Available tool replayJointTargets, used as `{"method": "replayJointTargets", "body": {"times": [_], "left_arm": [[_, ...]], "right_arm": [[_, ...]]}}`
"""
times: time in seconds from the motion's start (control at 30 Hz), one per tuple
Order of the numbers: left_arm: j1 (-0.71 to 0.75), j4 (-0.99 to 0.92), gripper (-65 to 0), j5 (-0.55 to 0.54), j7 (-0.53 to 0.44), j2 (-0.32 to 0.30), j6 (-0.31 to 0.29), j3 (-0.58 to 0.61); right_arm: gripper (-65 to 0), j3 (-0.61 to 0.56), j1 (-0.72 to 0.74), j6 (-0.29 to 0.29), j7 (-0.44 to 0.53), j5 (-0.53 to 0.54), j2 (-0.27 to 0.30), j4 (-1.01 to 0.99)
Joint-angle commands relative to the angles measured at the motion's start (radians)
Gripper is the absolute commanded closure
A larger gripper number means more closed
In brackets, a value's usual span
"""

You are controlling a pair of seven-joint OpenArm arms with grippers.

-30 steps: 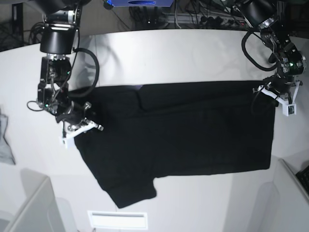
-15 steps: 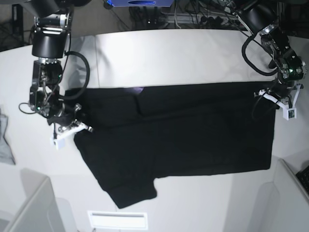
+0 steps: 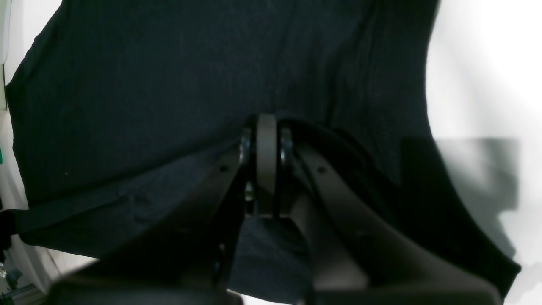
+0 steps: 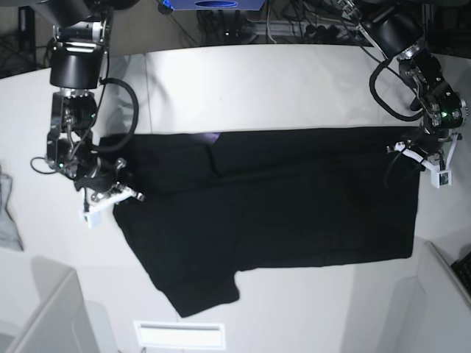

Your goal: Fold the T-shirt properly

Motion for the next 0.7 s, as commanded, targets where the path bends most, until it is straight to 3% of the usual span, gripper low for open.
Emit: {"method": "replayJointTargets", "body": {"times": [0.0,0.2,0.23,0.33,0.4,0.5,0.57,0.63,0.67], "left_arm": [[-0.013,0.013,0.0,-0.004,-0.022,-0.017,0.002,-0.002],[-0.010,0.014,-1.3,-0.004,-0.022,-0.017,0.002,-0.008],[-0.010,0.014,-8.4,-0.004,-0.022,-0.017,0.002,-0.008],[-0.013,0.014,-27.5,-0.004,-0.024,-0.019,0.002,-0.008],[-0.034,0.014,-36.2,-0.004,-0.024,-0.019,0.002,-0.008],[-0.069,0.007,-44.6,-0.004,-0.017,-0.019,0.002,-0.008],[-0.072,0.025,-46.1,-0.008,-0.017,-0.019,0.002,-0.010],[-0.054,0.082,-46.6,-0.015,-0.017,-0.017,-0.003,-0.011],[-0.026,0.122,-46.6,-0.017,-0.019,-0.014,-0.004,-0.027]], "right_arm": [[0.0,0.003,0.026,0.002,0.017,0.011,0.009,0.015],[0.0,0.003,0.026,0.002,0.007,0.013,0.008,0.015],[0.0,0.003,0.026,0.002,0.007,0.013,0.008,0.015],[-18.2,0.003,0.023,0.002,0.013,0.013,0.009,0.015],[-25.1,0.006,0.022,0.002,0.014,0.013,0.014,0.015],[-24.3,0.012,0.020,0.002,0.016,0.013,0.019,0.021],[-22.2,0.018,0.011,-0.004,0.017,0.013,0.019,0.052],[-20.7,0.067,-0.040,-0.075,0.036,0.013,0.011,0.136],[-20.7,0.087,-0.080,-0.136,0.057,0.013,0.009,0.193]]}}
